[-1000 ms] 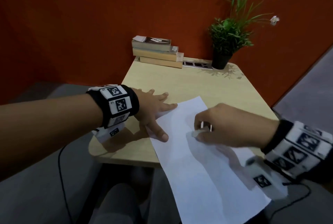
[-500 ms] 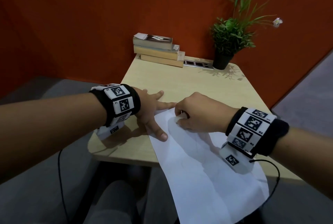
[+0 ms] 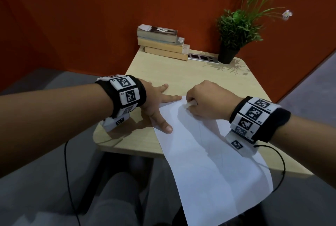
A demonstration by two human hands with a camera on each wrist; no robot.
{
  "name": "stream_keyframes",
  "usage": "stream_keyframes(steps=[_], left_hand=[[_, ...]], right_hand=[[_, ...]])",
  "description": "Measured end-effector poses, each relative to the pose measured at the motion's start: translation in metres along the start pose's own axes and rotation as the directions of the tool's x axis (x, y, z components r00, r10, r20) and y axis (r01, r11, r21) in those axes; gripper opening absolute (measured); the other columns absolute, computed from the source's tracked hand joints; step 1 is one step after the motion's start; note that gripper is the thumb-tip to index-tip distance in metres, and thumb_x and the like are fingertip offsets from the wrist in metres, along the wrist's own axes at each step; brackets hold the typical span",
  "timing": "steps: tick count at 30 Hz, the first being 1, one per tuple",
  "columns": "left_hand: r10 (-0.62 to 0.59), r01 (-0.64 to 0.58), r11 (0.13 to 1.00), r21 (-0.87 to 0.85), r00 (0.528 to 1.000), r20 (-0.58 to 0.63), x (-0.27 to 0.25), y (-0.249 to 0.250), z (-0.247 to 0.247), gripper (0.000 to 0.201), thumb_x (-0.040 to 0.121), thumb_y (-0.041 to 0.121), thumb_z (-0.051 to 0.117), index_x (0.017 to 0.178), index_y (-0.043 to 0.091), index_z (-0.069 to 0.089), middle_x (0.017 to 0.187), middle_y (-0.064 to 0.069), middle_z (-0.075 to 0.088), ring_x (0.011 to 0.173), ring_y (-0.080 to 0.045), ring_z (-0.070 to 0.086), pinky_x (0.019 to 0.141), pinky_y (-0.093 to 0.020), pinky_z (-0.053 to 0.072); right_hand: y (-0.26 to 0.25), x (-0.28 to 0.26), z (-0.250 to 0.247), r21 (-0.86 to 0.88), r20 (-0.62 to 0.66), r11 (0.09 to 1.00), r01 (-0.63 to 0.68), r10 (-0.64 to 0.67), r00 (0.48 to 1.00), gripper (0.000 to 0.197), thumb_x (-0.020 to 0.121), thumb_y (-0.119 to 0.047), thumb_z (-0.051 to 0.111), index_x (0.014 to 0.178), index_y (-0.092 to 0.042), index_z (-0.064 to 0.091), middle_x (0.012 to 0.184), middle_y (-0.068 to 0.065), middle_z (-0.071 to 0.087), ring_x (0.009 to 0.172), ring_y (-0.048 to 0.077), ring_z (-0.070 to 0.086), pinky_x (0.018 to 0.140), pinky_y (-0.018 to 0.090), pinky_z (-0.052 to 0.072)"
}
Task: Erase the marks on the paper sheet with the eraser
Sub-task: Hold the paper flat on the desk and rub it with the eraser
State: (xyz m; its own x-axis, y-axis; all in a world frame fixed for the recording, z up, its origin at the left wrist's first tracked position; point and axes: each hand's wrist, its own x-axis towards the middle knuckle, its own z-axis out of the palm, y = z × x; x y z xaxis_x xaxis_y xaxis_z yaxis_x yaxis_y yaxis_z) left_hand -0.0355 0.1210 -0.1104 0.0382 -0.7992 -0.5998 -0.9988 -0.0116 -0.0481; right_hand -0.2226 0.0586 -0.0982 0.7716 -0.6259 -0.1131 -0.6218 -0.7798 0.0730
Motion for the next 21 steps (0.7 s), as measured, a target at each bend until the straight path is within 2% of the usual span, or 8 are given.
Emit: stream_keyframes(steps=[4,9,13,17,19,21], left_hand=[[-0.001,0.001,1.000,0.003,1.000,-0.002,-0.001,0.000,0.001,0.136,0.040,0.103,0.055,0.146,0.070,-0.022,0.168,0.006,-0.033,0.154,-0.051,-0.014,0.118,-0.075,0.004],[-0.006,0.006,1.000,0.006,1.000,-0.007,-0.002,0.001,-0.001,0.132,0.047,0.101,0.057,0.148,0.067,-0.022,0.168,0.005,-0.033,0.155,-0.050,-0.011,0.119,-0.073,0.005],[-0.011,0.012,1.000,0.029,1.000,-0.023,-0.006,0.003,0.000,0.133,0.047,0.100,0.056,0.150,0.066,-0.021,0.168,0.005,-0.032,0.157,-0.048,-0.005,0.120,-0.068,0.010],[-0.004,0.004,1.000,0.022,1.000,-0.024,-0.004,0.002,0.000,0.129,0.054,0.099,0.058,0.150,0.065,-0.021,0.168,0.004,-0.033,0.157,-0.048,-0.001,0.121,-0.067,0.012],[-0.006,0.007,1.000,0.024,1.000,-0.022,-0.004,0.002,0.000,0.129,0.055,0.099,0.059,0.150,0.065,-0.021,0.168,0.004,-0.034,0.157,-0.048,-0.001,0.121,-0.066,0.013],[-0.009,0.010,0.999,0.035,1.000,-0.030,-0.005,0.003,0.001,0.128,0.055,0.098,0.059,0.150,0.066,-0.021,0.168,0.005,-0.033,0.157,-0.047,0.001,0.120,-0.065,0.015]], right_hand=[[-0.017,-0.009,0.004,-0.014,0.032,0.995,0.097,-0.097,0.995,0.015,0.090,-0.024,0.062,0.083,-0.014,0.069,0.072,0.006,0.066,0.070,0.028,0.063,0.062,0.042,0.057],[-0.003,-0.001,0.000,-0.025,-0.005,0.999,0.021,-0.021,1.000,0.012,0.091,-0.024,0.063,0.085,-0.017,0.071,0.078,0.006,0.068,0.077,0.032,0.066,0.068,0.044,0.060],[-0.021,-0.009,0.007,-0.027,0.026,0.994,0.105,-0.104,0.994,0.016,0.092,-0.026,0.060,0.082,-0.015,0.067,0.072,0.004,0.062,0.070,0.029,0.063,0.062,0.043,0.058],[-0.011,-0.002,0.002,-0.035,0.003,0.998,0.049,-0.049,0.999,0.016,0.091,-0.027,0.063,0.082,-0.016,0.069,0.074,0.005,0.065,0.074,0.031,0.065,0.066,0.043,0.060],[-0.013,-0.002,0.004,-0.045,-0.009,0.998,0.050,-0.051,0.999,0.020,0.093,-0.026,0.061,0.075,-0.017,0.064,0.072,0.004,0.060,0.072,0.031,0.063,0.066,0.042,0.059],[-0.023,-0.006,0.006,-0.048,-0.001,0.994,0.100,-0.100,0.995,0.028,0.092,-0.023,0.060,0.066,-0.015,0.052,0.065,0.004,0.053,0.065,0.029,0.058,0.059,0.040,0.053]])
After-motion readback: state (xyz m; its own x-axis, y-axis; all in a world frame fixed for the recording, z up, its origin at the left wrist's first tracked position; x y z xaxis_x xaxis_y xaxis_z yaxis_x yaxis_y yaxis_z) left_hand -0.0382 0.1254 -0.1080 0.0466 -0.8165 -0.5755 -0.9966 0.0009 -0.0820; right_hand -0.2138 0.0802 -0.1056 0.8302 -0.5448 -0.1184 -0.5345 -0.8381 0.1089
